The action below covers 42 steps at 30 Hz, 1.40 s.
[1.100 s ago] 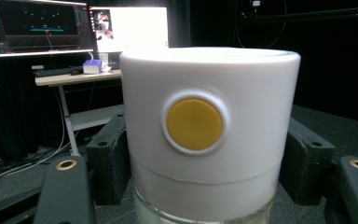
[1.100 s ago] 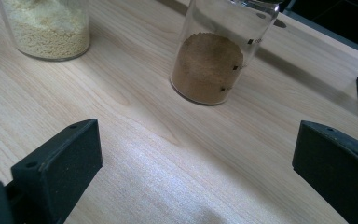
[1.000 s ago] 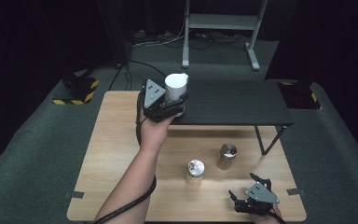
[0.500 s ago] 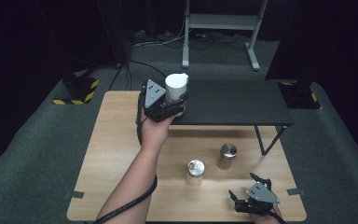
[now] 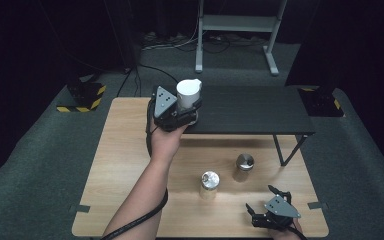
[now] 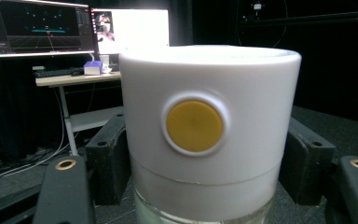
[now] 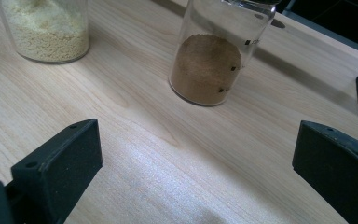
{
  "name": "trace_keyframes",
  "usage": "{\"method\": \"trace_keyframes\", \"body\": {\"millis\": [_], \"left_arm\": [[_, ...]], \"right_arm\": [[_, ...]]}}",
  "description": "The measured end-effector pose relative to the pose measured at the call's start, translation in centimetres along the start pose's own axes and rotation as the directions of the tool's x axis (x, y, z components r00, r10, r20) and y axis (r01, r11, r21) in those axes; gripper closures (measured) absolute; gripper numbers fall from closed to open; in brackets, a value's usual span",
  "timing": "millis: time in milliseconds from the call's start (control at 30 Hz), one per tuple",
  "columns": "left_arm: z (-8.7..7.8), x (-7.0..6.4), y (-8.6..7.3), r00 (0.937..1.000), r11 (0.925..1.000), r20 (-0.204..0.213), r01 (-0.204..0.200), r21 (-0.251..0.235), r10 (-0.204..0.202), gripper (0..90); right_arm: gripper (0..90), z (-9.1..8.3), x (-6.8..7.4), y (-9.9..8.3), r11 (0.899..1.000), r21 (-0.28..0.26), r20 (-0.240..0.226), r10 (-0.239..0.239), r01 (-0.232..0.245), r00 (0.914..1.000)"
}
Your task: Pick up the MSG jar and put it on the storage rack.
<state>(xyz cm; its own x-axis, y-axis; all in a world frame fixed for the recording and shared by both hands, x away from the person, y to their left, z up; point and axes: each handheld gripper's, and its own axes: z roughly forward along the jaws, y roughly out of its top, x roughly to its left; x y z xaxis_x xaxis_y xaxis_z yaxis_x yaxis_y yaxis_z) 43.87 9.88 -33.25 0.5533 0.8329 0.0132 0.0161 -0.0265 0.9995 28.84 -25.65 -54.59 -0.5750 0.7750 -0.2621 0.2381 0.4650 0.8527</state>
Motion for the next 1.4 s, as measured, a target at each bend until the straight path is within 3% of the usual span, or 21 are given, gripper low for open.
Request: {"method": "trace_keyframes", "body": {"millis": [467, 633, 700, 800, 900, 1400], "left_arm": [[0.2, 0.2, 0.2, 0.9998, 0.9998, 0.019, 0.009, 0.017, -0.009, 29.3], [0.3, 0.2, 0.3, 0.9998, 0.999, 0.008, 0.017, 0.042, -0.017, 18.1], [0.4, 0.0, 0.2, 0.9997, 0.9988, -0.015, 0.02, 0.045, -0.019, 10.4], [0.3, -0.3, 0.2, 0.9999, 0.999, -0.013, 0.008, 0.044, -0.008, 0.7], [0.1, -0.4, 0.3, 0.9999, 0.9985, -0.008, -0.014, 0.054, 0.015, 0.3], [-1.1, -0.3, 0.1, 0.9998, 0.9978, -0.014, -0.016, 0.065, 0.017, 0.2]], "right_arm": [[0.2, 0.0, 0.0, 0.0, 1.0, 0.004, -0.002, -0.004, 0.004, 1.0], [0.2, 0.0, 0.0, 0.0, 1.0, 0.003, -0.001, -0.001, 0.001, 1.0], [0.2, 0.0, 0.0, 0.0, 1.0, 0.004, -0.002, -0.003, 0.003, 1.0], [0.1, 0.0, 0.0, 0.0, 1.0, 0.004, -0.001, 0.002, -0.002, 1.0], [0.1, 0.0, 0.0, 0.0, 1.0, 0.003, -0.001, 0.001, -0.001, 1.0], [0.2, 0.0, 0.0, 0.0, 1.0, 0.01, -0.001, -0.005, 0.005, 1.0]]}}
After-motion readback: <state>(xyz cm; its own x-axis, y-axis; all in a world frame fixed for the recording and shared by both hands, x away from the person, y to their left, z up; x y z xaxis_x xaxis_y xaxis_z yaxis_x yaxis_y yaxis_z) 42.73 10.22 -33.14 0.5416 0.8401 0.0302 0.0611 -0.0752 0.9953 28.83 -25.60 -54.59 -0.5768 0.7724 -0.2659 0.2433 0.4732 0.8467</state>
